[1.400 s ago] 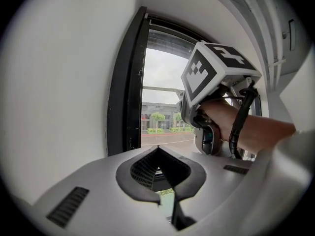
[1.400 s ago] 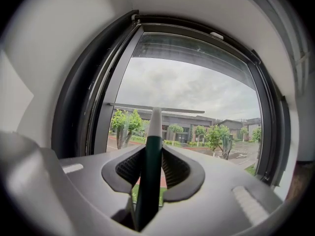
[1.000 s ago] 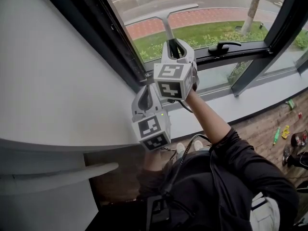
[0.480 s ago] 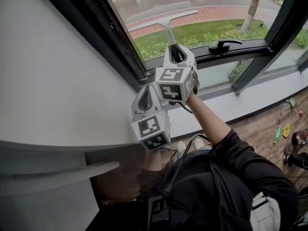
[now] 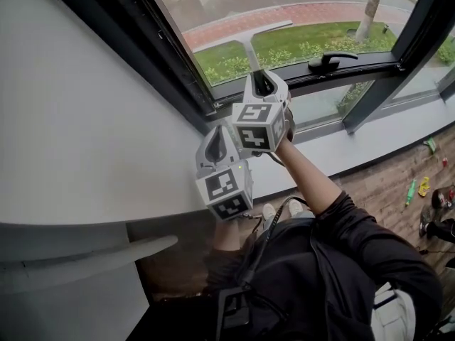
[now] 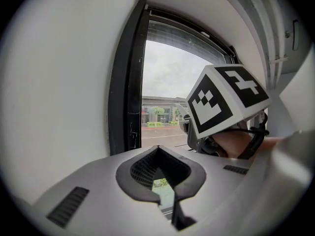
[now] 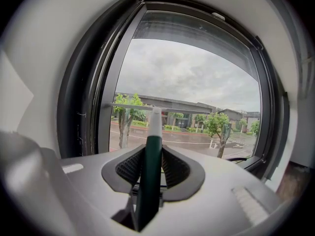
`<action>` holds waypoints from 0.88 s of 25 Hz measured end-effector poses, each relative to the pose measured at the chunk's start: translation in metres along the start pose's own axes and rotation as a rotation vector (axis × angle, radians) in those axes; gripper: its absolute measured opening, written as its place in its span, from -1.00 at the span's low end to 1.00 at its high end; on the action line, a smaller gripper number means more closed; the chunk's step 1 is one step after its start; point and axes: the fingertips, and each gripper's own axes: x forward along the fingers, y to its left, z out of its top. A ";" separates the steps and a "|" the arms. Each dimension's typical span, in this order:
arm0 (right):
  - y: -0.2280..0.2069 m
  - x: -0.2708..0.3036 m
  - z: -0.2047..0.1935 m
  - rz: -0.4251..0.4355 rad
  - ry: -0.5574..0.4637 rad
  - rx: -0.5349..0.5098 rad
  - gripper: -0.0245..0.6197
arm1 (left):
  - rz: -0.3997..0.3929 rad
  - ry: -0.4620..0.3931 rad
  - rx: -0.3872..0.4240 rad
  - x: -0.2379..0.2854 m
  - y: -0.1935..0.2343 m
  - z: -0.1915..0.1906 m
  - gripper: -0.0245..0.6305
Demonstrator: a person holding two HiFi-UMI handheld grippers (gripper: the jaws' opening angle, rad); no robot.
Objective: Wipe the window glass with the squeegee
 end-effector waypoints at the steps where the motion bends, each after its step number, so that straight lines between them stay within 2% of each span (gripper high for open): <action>1: -0.001 0.000 -0.003 -0.002 0.006 -0.003 -0.63 | 0.000 0.004 0.002 0.000 0.000 -0.002 -0.93; 22: 0.004 0.007 -0.065 0.021 0.146 -0.022 -0.63 | -0.007 0.077 -0.019 0.001 0.002 -0.033 -0.93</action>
